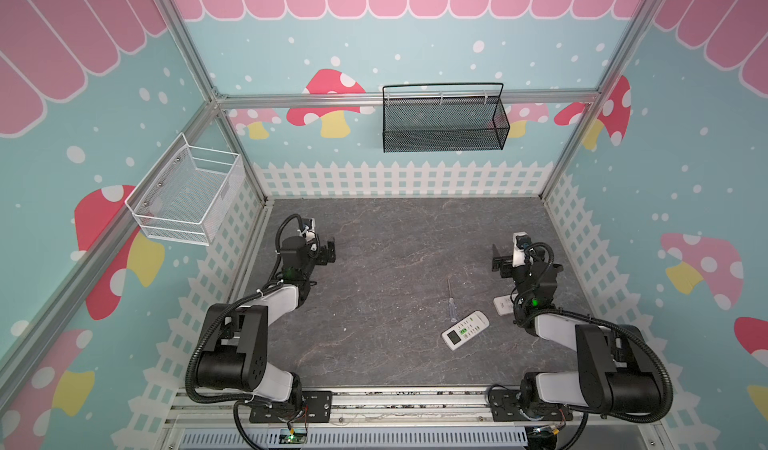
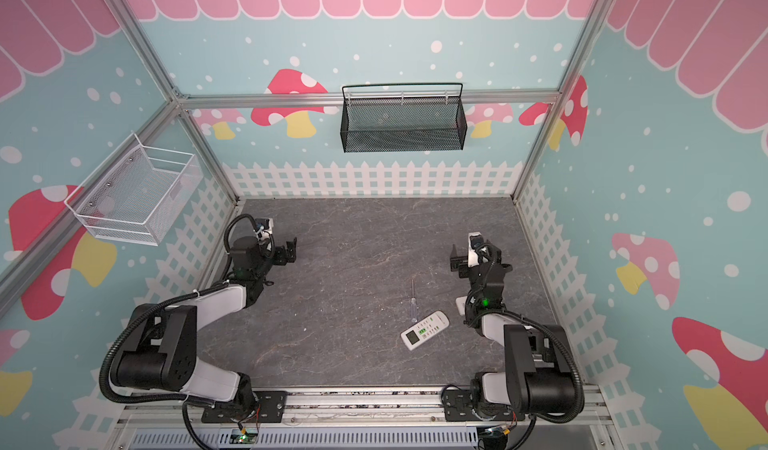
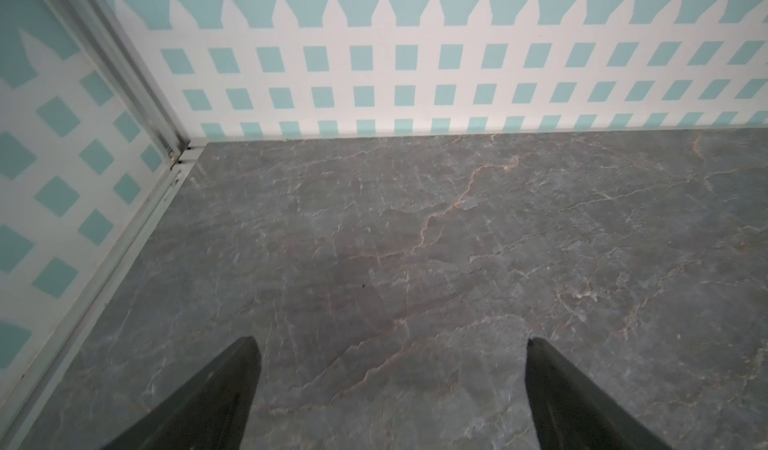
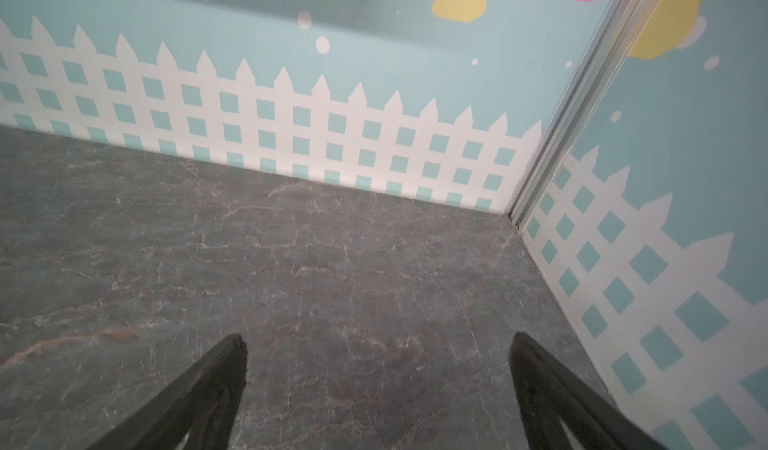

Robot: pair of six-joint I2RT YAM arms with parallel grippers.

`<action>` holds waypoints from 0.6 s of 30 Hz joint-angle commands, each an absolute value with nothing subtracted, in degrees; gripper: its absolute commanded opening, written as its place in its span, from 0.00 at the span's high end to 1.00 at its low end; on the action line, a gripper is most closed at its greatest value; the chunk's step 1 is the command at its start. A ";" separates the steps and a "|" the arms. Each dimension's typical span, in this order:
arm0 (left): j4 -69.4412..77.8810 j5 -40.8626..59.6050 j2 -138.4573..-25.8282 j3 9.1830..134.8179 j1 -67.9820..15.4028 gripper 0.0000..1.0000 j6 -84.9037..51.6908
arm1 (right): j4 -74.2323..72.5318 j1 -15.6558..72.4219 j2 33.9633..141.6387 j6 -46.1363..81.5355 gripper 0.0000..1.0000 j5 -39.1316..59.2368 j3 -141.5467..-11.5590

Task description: Unload the batteries from the remote control

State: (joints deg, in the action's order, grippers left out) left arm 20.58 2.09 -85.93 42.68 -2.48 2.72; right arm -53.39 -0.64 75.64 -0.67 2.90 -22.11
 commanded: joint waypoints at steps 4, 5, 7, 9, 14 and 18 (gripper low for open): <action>-12.76 5.92 -84.32 59.38 -6.59 0.00 4.65 | -36.79 -0.04 69.51 -3.10 0.01 15.59 -29.46; -15.42 5.60 -83.72 60.90 -7.20 0.00 2.87 | -32.85 0.10 68.81 -4.50 0.01 18.37 -31.53; -20.37 6.20 -82.86 63.30 -8.19 0.00 0.07 | -26.89 0.65 66.95 -9.18 0.01 23.60 -34.15; -23.51 9.10 -82.46 63.85 -8.81 0.00 -1.29 | -25.53 2.17 64.02 -15.41 0.01 27.93 -34.02; -23.06 15.22 -80.15 59.07 -9.53 0.00 -3.61 | -18.20 4.83 60.86 -25.26 0.00 35.17 -36.23; -23.04 13.10 -79.69 58.00 -9.41 0.00 -0.52 | -3.91 5.14 63.06 -33.32 0.00 39.02 -42.73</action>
